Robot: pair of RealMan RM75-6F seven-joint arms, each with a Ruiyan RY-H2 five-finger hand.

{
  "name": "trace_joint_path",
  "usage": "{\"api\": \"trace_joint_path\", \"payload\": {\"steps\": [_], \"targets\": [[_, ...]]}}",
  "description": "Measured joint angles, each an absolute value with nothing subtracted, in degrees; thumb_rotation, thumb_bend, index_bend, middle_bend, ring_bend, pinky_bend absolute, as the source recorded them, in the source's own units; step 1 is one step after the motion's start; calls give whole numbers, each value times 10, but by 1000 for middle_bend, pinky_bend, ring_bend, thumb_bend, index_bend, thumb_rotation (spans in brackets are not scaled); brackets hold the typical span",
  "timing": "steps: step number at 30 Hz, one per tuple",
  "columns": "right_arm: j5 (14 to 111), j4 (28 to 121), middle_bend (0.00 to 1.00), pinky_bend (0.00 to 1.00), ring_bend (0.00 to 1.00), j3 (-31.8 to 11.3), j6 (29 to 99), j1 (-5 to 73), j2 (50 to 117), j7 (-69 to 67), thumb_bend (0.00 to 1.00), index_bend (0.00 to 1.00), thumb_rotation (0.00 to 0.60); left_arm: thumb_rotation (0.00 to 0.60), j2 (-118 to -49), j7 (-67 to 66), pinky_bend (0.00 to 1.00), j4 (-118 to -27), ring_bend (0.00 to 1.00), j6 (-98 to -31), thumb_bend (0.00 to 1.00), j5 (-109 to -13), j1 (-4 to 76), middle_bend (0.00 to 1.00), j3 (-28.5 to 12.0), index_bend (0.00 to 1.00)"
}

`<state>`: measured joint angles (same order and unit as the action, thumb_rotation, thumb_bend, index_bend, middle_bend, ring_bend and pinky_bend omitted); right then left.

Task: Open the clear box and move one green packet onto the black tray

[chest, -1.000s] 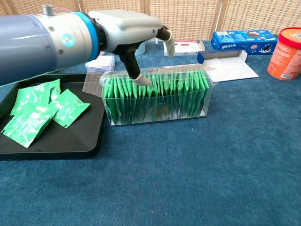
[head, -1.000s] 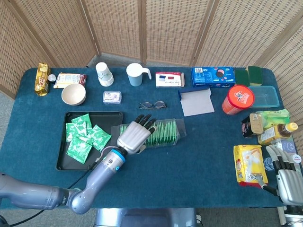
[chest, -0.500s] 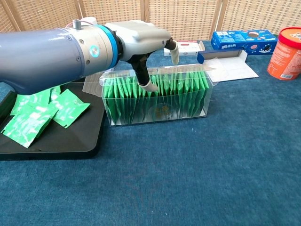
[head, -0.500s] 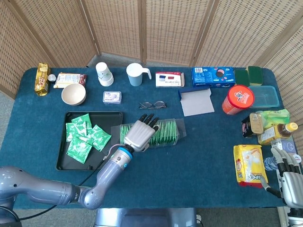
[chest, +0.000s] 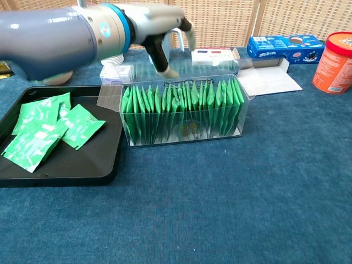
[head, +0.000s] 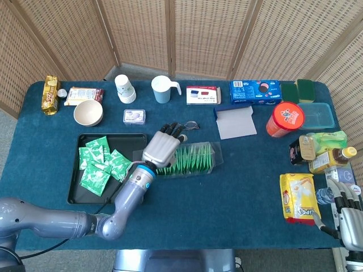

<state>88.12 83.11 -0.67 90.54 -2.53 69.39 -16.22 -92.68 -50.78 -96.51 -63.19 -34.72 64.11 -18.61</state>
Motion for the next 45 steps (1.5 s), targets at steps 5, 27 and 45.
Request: {"api": "trace_joint_path", "payload": {"steps": [5, 27, 45], "targets": [[880, 834, 29, 54, 0, -7, 904, -26, 694, -159, 345, 0, 600, 589, -910, -475, 125, -955, 0, -611, 345, -329, 641, 109, -200, 287], [875, 849, 29, 53, 0, -6, 895, -32, 694, -149, 346, 0, 600, 559, -902, -433, 125, -878, 0, -562, 458, -255, 678, 112, -195, 539], [873, 856, 29, 53, 0, -10, 886, -28, 695, -139, 345, 0, 600, 475, -913, -438, 125, -827, 0, -547, 426, -216, 699, 116, -172, 455]]}}
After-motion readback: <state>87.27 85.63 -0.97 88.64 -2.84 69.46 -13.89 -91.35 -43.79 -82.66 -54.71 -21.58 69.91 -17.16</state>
